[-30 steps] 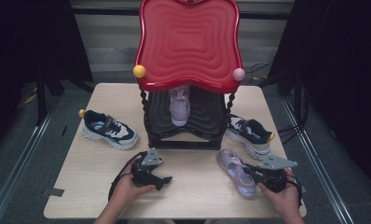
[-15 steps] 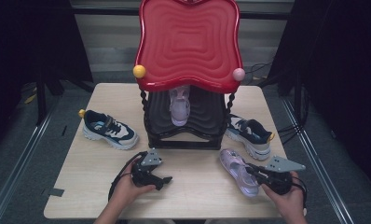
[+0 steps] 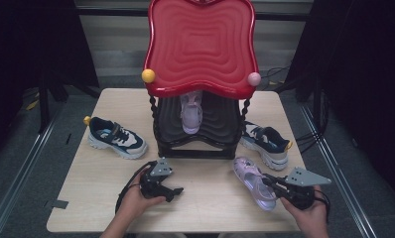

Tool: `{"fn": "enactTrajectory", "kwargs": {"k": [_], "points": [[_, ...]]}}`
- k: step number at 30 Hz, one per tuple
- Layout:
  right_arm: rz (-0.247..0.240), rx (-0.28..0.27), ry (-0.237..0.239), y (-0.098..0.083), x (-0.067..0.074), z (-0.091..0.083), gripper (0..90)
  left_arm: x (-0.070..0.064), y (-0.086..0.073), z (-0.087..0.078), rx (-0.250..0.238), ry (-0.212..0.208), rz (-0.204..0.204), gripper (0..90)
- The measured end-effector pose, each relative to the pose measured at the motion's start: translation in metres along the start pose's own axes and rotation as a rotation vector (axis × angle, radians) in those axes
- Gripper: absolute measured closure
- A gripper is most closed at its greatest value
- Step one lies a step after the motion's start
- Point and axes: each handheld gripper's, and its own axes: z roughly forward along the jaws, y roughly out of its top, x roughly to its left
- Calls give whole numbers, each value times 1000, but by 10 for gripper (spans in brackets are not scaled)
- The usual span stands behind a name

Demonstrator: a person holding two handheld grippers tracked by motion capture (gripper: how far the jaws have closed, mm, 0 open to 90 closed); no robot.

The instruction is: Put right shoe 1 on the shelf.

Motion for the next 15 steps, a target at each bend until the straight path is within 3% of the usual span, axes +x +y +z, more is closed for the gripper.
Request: {"fn": "enactTrajectory", "kwargs": {"k": [15], "points": [[-25,-72,22,19,7,-9,852,0,0,0,-1,0,-1,166]]}}
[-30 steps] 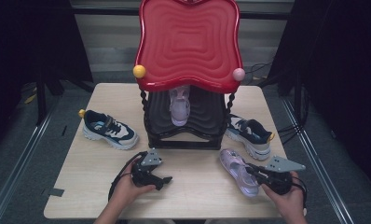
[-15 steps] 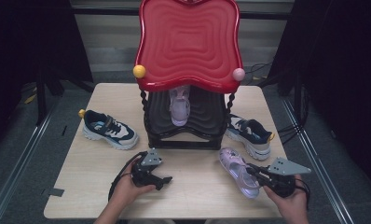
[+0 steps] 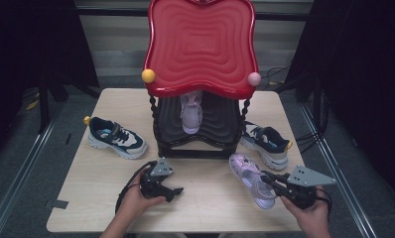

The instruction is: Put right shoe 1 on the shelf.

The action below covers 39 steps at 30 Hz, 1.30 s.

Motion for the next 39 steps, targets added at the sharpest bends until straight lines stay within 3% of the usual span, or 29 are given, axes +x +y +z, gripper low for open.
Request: {"fn": "enactTrajectory", "kwargs": {"k": [9,18,26,30,39], "points": [[-36,-23,1,16,8,9,853,0,0,0,0,0,1,166],[-28,-54,-22,35,8,26,852,0,0,0,1,0,1,166],[-30,-78,-55,53,9,38,852,0,0,0,3,-1,3,166],[-72,-109,-96,60,15,39,852,0,0,0,3,-1,4,166],[-44,-115,-126,72,14,46,852,0,0,0,3,-1,4,166]]}}
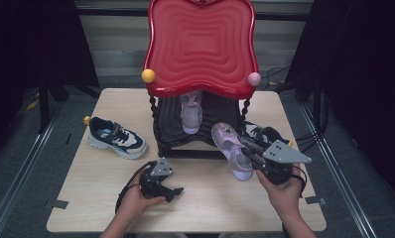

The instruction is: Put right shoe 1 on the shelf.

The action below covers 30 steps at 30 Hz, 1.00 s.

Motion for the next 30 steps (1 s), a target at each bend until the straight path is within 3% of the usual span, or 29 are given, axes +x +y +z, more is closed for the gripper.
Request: {"fn": "enactTrajectory", "kwargs": {"k": [11,17,27,30], "points": [[14,-24,-65,9,-1,16,852,0,0,0,0,0,0,166],[17,-31,-125,16,2,26,852,0,0,0,0,0,0,166],[62,-45,-222,31,10,49,852,0,0,0,0,-3,2,162],[53,-44,-246,34,11,55,852,0,0,0,0,-3,2,161]]}}
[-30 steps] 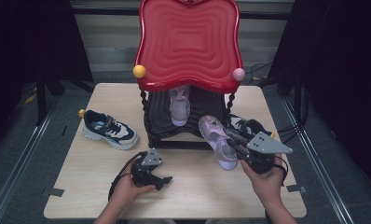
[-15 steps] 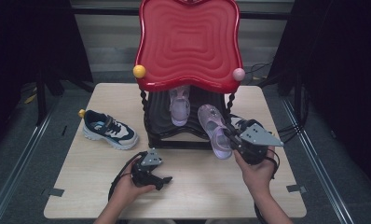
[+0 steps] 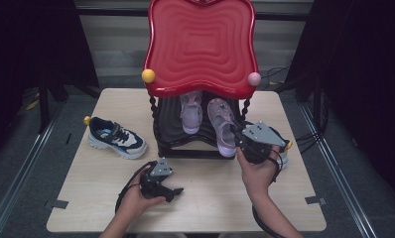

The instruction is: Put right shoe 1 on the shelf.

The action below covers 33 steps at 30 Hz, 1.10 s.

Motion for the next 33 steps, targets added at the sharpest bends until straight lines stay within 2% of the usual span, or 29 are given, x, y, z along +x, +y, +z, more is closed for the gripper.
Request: {"fn": "enactTrajectory", "kwargs": {"k": [4,11,15,27,33], "points": [[5,3,-18,2,3,7,851,0,0,0,0,0,0,161],[7,-2,-88,4,6,16,851,0,0,0,1,0,0,161],[11,-3,-110,3,4,22,851,0,0,0,0,-1,0,161],[28,-19,-131,-1,3,33,851,0,0,0,0,-2,1,161],[9,-30,-146,3,10,39,851,0,0,0,-2,0,-2,161]]}}
